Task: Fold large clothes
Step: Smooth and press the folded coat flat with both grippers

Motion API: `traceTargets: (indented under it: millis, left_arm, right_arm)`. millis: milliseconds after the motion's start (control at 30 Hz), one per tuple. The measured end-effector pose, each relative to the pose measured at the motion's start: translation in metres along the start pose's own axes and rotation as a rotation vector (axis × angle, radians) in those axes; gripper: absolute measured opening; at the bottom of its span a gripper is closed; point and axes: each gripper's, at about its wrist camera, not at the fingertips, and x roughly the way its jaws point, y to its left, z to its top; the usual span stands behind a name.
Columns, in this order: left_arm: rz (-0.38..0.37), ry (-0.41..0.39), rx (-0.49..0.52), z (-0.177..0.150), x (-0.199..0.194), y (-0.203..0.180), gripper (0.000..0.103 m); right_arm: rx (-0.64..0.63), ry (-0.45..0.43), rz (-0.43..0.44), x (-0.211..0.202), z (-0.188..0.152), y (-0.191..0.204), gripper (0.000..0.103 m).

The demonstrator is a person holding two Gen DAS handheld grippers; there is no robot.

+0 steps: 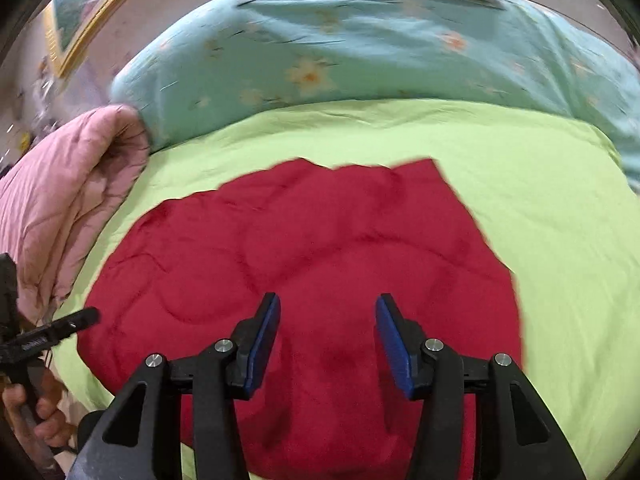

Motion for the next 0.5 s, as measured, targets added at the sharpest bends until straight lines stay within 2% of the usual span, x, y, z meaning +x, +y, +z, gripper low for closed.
traceTargets:
  millis: [100, 200, 333, 500]
  left_arm:
    - [0.042, 0.005, 0.04, 0.001, 0.02, -0.005, 0.074]
    - [0.038, 0.015, 0.036, 0.004, 0.039, -0.002, 0.083]
    - [0.065, 0.042, 0.03, 0.02, 0.057, -0.001, 0.095]
    - [0.13, 0.042, 0.049, 0.024, 0.056, -0.01, 0.095]
  right_arm:
    - [-0.001, 0.099, -0.05, 0.048, 0.008, -0.003, 0.05]
    - [0.018, 0.109, -0.063, 0.072, 0.004, -0.015, 0.049]
    - [0.073, 0.11, -0.051, 0.08, 0.006, -0.026, 0.048]
    - [0.105, 0.094, -0.047, 0.073, 0.01, -0.03, 0.048]
